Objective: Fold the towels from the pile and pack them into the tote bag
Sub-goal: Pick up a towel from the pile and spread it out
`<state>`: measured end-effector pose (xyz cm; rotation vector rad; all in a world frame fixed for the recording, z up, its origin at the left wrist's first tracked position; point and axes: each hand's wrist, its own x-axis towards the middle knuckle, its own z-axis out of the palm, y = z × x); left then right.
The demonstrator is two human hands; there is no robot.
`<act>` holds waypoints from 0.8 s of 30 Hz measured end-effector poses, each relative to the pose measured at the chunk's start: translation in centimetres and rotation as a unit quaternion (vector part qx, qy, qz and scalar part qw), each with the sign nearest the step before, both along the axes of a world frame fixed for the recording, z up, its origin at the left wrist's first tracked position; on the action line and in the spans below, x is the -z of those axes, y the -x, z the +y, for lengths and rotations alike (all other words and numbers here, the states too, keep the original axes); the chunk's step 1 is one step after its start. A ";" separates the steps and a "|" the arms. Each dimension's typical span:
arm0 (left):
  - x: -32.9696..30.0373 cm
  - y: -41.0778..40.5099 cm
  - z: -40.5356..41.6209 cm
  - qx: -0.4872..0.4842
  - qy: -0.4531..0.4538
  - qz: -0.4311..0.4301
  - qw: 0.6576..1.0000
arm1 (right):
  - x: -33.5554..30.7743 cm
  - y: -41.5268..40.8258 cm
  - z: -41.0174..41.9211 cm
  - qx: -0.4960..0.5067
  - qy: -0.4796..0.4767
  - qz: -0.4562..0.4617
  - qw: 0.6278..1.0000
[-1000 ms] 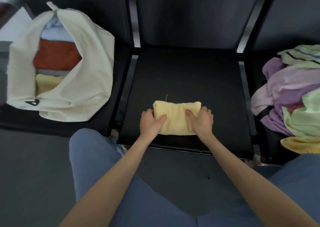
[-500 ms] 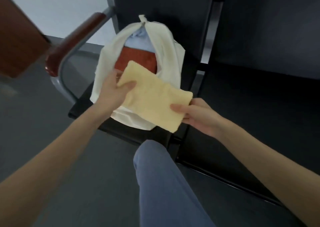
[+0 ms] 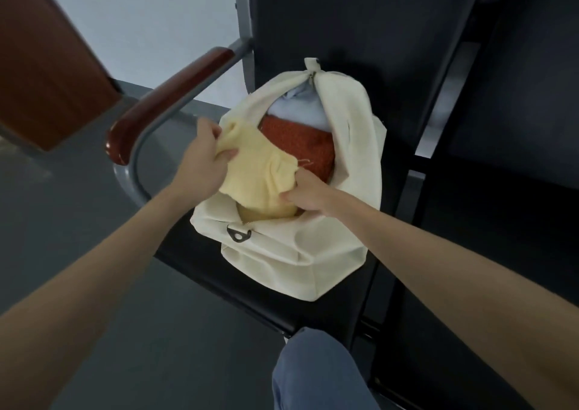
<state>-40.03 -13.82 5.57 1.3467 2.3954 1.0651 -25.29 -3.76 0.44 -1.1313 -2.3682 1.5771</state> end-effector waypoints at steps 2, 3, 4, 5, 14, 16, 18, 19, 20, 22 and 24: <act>2.1 -0.3 0.2 -0.004 0.037 -0.023 0.999 | 0.3 -0.5 0.3 -0.051 -0.032 -0.082 0.995; 2.9 -0.6 0.4 -0.004 0.054 -0.041 0.998 | 0.3 -0.8 0.3 -0.065 -0.048 -0.109 0.991; 3.5 -0.7 0.8 0.000 0.070 -0.059 0.996 | 0.3 -0.9 0.3 -0.073 -0.061 -0.132 0.987; 4.0 -0.8 1.3 0.006 0.087 -0.074 0.993 | 0.1 -1.1 0.1 -0.081 -0.068 -0.146 0.984; 3.6 0.9 3.5 0.070 0.368 0.027 0.927 | -2.0 -0.6 -0.2 -0.080 -0.026 -0.205 0.975; 2.7 1.4 3.9 0.084 0.407 0.059 0.908 | -3.2 -0.7 0.1 -0.067 0.001 -0.200 0.978; 1.4 1.5 4.5 0.098 0.443 0.111 0.884 | -4.6 -0.8 0.2 -0.071 0.013 -0.210 0.975; 0.9 1.5 4.7 0.103 0.465 0.140 0.868 | -4.9 -0.8 0.4 -0.080 0.013 -0.222 0.972; 0.5 1.4 5.0 0.112 0.484 0.163 0.852 | -5.3 -0.9 0.4 -0.096 0.013 -0.240 0.966; 0.7 1.4 5.3 0.138 0.522 0.168 0.824 | -5.5 -0.8 0.5 -0.129 0.005 -0.283 0.950; 1.8 1.2 5.6 0.154 0.566 0.172 0.792 | -5.2 -0.4 0.4 -0.165 -0.034 -0.331 0.928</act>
